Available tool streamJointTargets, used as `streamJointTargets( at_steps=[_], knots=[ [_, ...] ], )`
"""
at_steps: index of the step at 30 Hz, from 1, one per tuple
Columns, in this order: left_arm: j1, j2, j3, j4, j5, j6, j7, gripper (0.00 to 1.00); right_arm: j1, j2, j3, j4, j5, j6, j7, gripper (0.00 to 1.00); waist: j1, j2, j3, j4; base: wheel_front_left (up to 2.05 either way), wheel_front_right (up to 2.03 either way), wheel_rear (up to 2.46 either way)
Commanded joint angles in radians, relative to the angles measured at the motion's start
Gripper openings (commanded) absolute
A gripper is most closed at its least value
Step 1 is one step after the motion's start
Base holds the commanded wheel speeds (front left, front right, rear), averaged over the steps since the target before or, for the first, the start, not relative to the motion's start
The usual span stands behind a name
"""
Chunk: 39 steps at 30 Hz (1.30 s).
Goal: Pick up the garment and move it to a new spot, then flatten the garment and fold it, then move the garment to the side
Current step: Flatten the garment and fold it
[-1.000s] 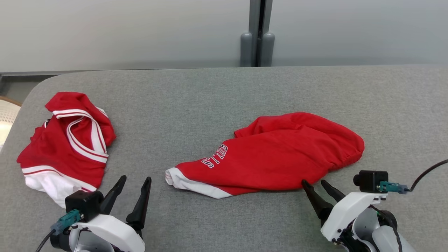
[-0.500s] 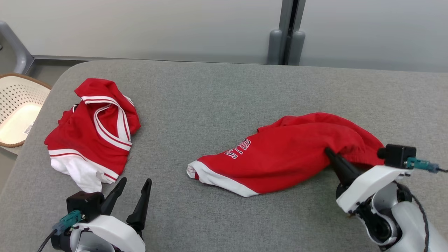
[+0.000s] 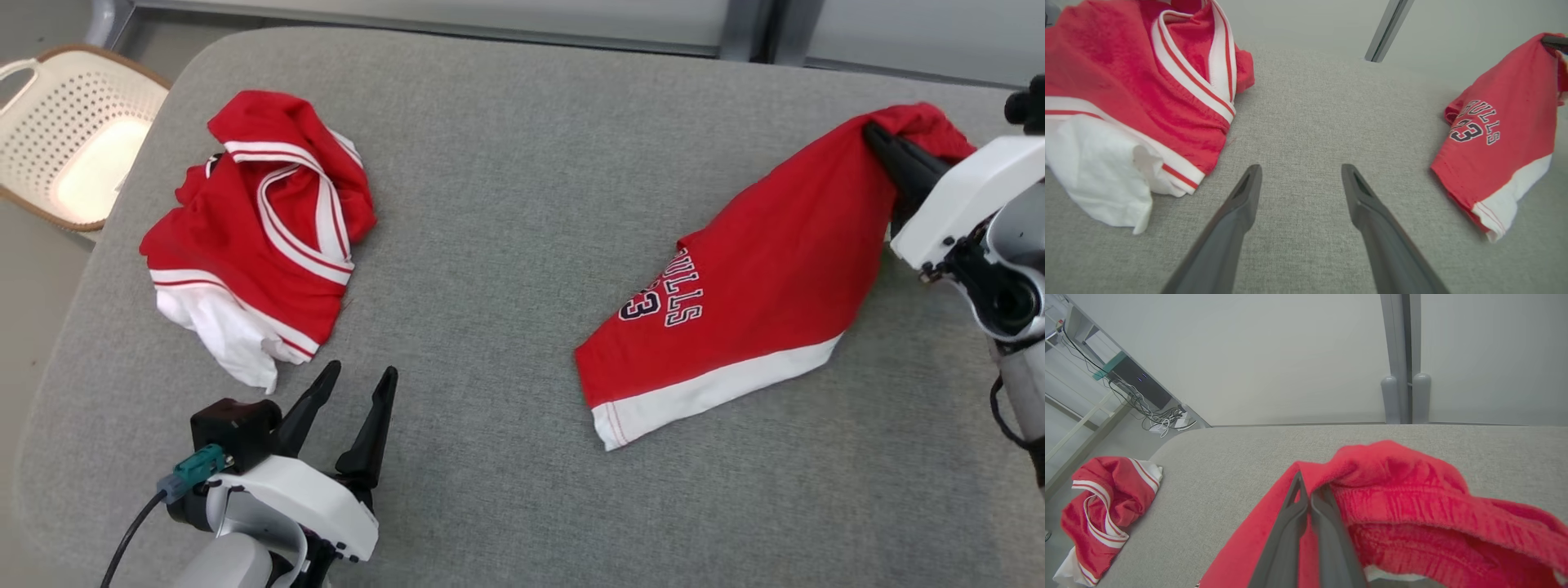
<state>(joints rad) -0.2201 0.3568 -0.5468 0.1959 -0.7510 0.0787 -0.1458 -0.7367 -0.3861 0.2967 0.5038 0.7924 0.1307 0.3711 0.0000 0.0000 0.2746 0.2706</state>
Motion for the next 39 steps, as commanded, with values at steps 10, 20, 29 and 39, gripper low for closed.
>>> streamJointTargets(
  at_steps=[10, 20, 29, 39],
  knots=[
    [-0.061, -0.024, -0.01, 0.08, 0.004, -0.027, -0.03, 1.0, -0.148, 0.05, 0.146, 0.212, 0.031, 0.0, -0.126, 1.0, 0.0, 0.0, 0.029, 0.033, 0.0, 0.0, 0.0],
    [-0.02, 0.006, -0.004, 0.077, 0.001, -0.006, -0.024, 1.0, -0.018, 0.032, 0.275, 0.111, 0.101, 0.0, -0.386, 1.0, 0.0, 0.0, -0.064, -0.068, 0.0, 0.0, 0.0],
    [0.013, 0.029, -0.008, 0.032, -0.007, 0.017, -0.002, 1.0, 0.172, -0.03, 0.256, 0.057, 0.149, 0.0, -0.448, 1.0, 0.0, 0.0, -0.099, -0.117, 0.0, 0.0, 0.0],
    [-0.014, 0.035, -0.019, 0.006, 0.0, 0.015, 0.017, 1.0, 0.103, -0.034, 0.241, 0.222, 0.121, 0.0, -0.351, 1.0, 0.0, 0.0, -0.027, -0.062, 0.0, 0.0, 0.0]
  ],
)
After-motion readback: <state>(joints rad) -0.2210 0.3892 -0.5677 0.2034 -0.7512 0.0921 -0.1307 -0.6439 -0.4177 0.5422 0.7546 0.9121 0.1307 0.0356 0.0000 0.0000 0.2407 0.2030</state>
